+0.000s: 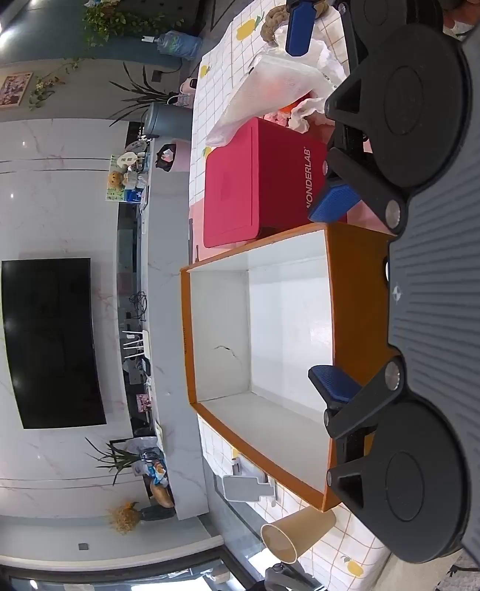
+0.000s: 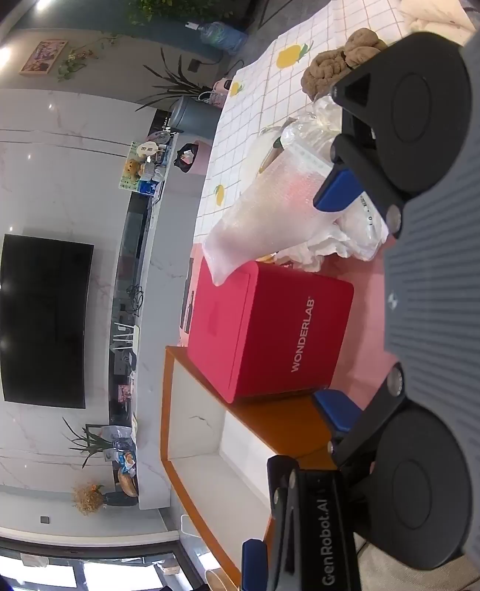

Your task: Organize soft objects

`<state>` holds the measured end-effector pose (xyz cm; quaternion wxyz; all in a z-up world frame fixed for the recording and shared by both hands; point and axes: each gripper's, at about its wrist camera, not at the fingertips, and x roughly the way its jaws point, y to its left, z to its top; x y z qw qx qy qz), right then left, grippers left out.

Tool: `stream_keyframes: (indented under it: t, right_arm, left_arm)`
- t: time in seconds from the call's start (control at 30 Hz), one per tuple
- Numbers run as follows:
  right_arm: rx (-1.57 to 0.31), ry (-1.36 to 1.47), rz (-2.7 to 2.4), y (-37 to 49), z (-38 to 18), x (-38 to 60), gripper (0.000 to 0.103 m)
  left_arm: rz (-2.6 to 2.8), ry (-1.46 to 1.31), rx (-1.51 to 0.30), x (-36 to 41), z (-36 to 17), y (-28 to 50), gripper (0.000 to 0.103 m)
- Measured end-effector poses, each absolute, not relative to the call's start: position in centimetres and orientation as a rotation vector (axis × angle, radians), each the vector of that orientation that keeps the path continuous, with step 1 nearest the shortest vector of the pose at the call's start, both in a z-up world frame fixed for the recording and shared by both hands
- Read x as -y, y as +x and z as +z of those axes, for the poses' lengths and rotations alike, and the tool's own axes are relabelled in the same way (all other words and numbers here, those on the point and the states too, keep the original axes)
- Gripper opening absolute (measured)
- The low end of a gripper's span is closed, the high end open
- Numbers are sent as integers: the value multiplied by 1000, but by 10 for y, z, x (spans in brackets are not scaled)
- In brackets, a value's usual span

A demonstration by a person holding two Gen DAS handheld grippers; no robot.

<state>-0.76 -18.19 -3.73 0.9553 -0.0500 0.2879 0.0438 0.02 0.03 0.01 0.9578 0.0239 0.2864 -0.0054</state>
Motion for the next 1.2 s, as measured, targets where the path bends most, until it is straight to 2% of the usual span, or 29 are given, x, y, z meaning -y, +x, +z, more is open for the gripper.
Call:
stream_keyframes:
  t: [1.2]
  right_arm:
    - [-605,-84,81,-7,-40,183,100]
  left_arm:
    - [-17,54,-586,0,-3,0,102]
